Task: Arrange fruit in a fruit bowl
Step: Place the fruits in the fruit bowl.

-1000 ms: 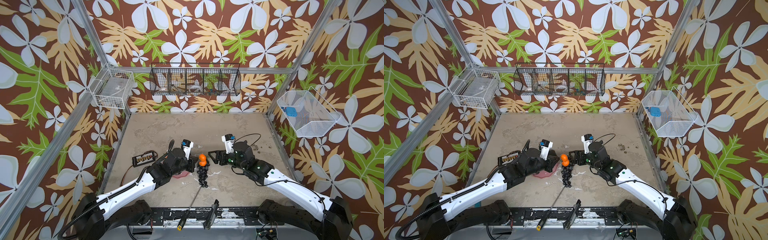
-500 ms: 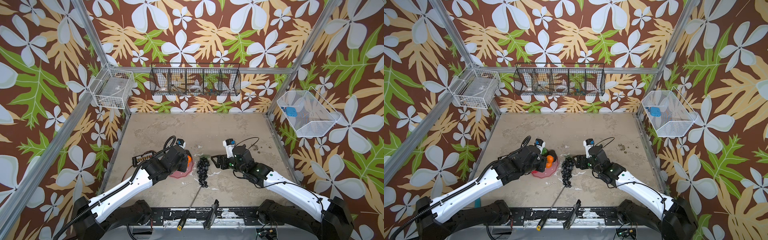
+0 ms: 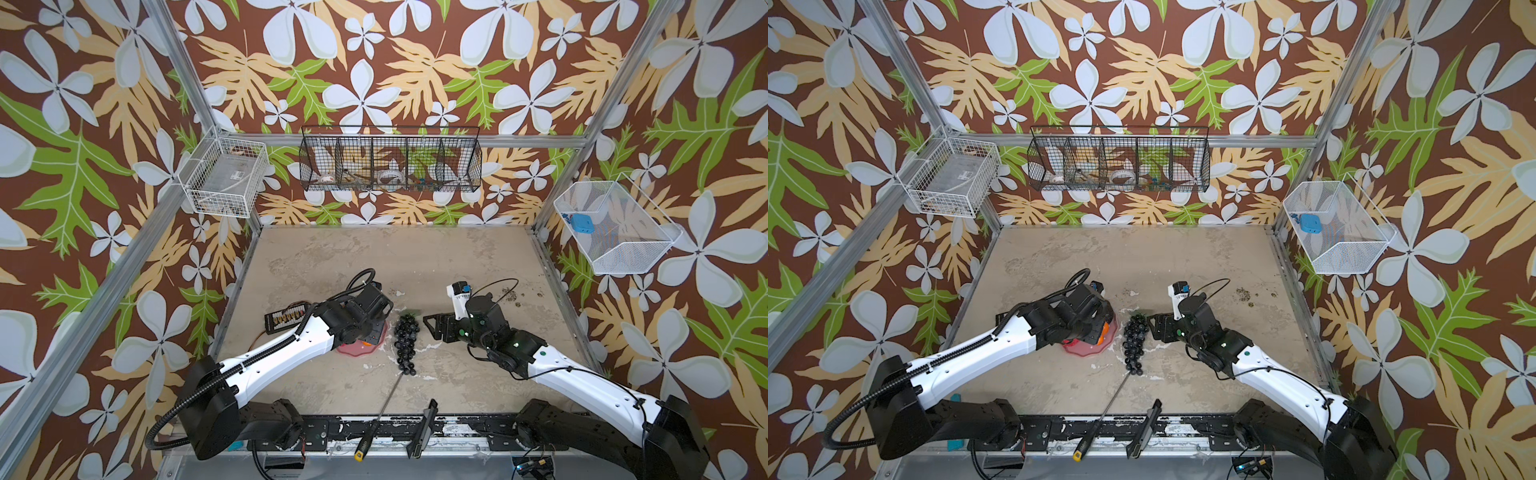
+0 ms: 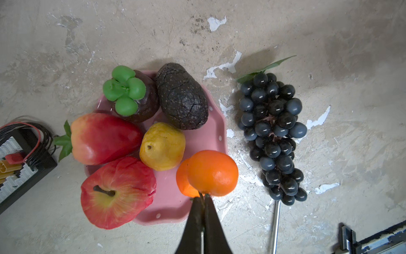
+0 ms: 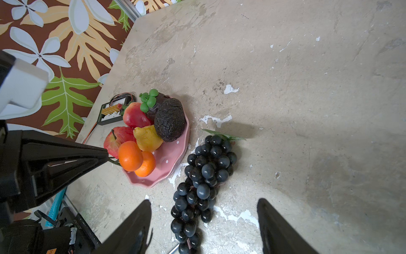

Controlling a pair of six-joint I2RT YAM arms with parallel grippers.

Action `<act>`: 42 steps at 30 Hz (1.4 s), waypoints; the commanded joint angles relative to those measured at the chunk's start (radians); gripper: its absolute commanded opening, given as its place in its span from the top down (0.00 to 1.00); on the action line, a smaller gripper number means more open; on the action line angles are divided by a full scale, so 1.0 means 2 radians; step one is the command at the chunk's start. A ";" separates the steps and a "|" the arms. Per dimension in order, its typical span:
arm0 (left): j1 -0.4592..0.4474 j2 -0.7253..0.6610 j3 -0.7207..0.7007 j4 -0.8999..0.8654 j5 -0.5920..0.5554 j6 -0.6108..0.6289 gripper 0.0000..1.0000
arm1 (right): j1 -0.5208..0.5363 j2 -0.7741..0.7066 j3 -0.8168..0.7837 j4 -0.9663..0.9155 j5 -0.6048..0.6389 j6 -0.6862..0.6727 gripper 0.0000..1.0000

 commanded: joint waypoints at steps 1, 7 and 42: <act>0.000 0.023 0.013 -0.006 -0.005 0.006 0.99 | -0.001 -0.001 -0.002 0.010 0.005 -0.008 0.25; 0.000 0.070 0.037 -0.011 -0.021 0.021 0.98 | -0.005 0.000 -0.006 0.010 0.003 -0.011 0.25; -0.002 0.099 0.096 0.006 -0.003 0.019 0.73 | -0.013 0.006 -0.012 0.008 0.010 -0.020 0.25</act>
